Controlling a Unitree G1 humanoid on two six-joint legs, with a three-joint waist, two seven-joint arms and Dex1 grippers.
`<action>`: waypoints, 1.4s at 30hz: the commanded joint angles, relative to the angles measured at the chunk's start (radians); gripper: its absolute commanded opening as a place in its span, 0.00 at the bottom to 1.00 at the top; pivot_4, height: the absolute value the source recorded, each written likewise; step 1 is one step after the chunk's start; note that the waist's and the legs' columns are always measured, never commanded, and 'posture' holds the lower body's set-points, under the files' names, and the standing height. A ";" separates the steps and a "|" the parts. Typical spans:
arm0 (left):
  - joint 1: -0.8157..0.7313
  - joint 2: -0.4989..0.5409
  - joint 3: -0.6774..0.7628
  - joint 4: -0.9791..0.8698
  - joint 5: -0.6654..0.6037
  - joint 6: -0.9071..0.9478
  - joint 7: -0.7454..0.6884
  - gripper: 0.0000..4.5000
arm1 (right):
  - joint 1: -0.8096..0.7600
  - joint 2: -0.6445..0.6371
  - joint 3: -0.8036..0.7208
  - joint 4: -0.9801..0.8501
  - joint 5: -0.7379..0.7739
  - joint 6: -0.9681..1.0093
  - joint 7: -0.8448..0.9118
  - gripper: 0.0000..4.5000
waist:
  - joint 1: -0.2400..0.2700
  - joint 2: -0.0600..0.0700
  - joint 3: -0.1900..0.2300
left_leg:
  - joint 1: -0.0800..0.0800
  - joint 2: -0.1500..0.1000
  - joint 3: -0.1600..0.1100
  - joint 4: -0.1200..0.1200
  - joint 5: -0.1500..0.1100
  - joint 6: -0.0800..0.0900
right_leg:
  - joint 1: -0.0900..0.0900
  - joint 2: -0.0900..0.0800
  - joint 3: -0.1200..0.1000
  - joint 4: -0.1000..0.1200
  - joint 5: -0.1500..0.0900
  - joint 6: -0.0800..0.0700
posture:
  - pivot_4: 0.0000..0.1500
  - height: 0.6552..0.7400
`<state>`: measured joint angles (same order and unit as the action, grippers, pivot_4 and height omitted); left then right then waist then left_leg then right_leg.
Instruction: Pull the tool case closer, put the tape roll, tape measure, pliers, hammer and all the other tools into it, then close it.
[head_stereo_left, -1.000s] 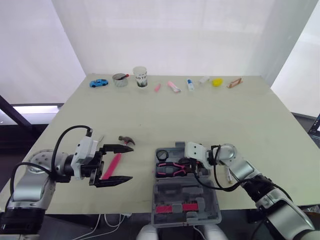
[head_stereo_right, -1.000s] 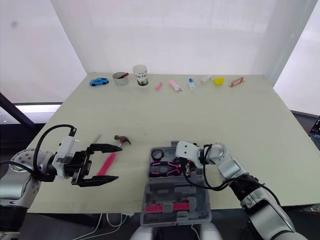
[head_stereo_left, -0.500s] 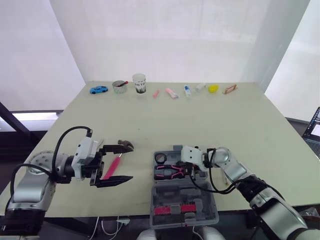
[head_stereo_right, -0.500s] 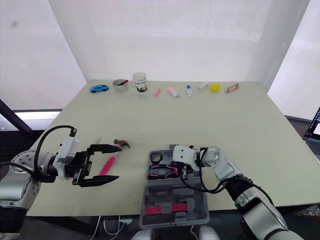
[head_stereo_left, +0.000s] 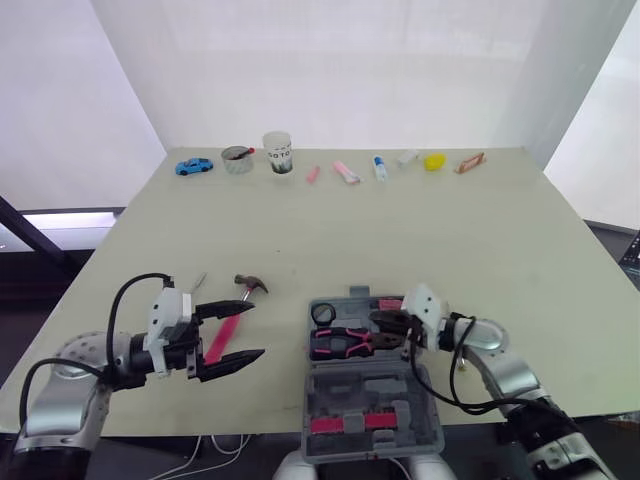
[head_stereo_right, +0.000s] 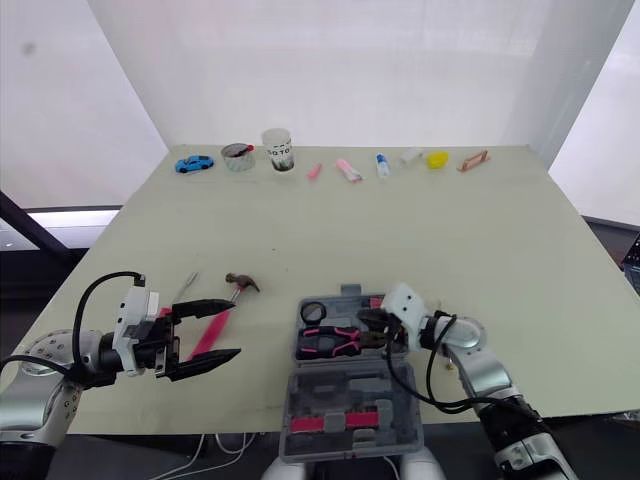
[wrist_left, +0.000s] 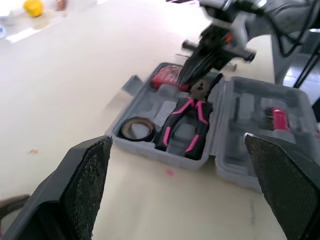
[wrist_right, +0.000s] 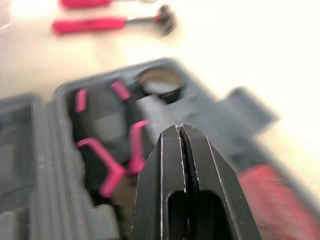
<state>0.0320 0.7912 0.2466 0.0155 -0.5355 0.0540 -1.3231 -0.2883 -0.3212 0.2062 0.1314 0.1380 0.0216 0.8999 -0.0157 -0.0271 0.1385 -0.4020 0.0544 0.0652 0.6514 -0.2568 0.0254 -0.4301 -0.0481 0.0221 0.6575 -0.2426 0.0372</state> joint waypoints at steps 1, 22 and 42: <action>0.036 -0.023 0.059 -0.009 -0.005 -0.017 0.055 1.00 | 0.068 -0.030 -0.086 -0.115 0.071 -0.011 -0.020 0.01 | 0.000 0.000 0.002 | 0.000 0.000 0.000 0.000 0.000 0.000 | 0.000 0.001 0.000 0.000 0.000 0.000 | 1.00 1.00; 0.311 -0.141 0.302 0.204 0.044 -0.187 0.263 1.00 | 0.713 -0.143 -0.636 -0.161 0.297 -0.186 -0.036 0.96 | 0.004 -0.003 0.010 | 0.003 0.001 0.006 0.000 0.000 0.000 | 0.002 0.000 0.001 0.000 -0.002 -0.004 | 1.00 1.00; 0.283 -0.078 0.218 0.111 0.051 -0.146 0.193 1.00 | 0.676 -0.242 -0.607 -0.114 0.338 -0.170 0.058 0.98 | 0.004 -0.005 0.010 | 0.005 0.003 0.006 0.001 0.000 0.000 | 0.002 -0.002 0.003 0.002 -0.001 -0.003 | 1.00 1.00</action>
<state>0.3158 0.6962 0.4680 0.1662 -0.4913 -0.0942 -1.1261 0.3880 -0.5506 -0.4034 0.0563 0.4583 -0.1661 0.9454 -0.0113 -0.0318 0.1482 -0.3970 0.0570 0.0713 0.6526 -0.2568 0.0253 -0.4279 -0.0499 0.0239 0.6593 -0.2438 0.0341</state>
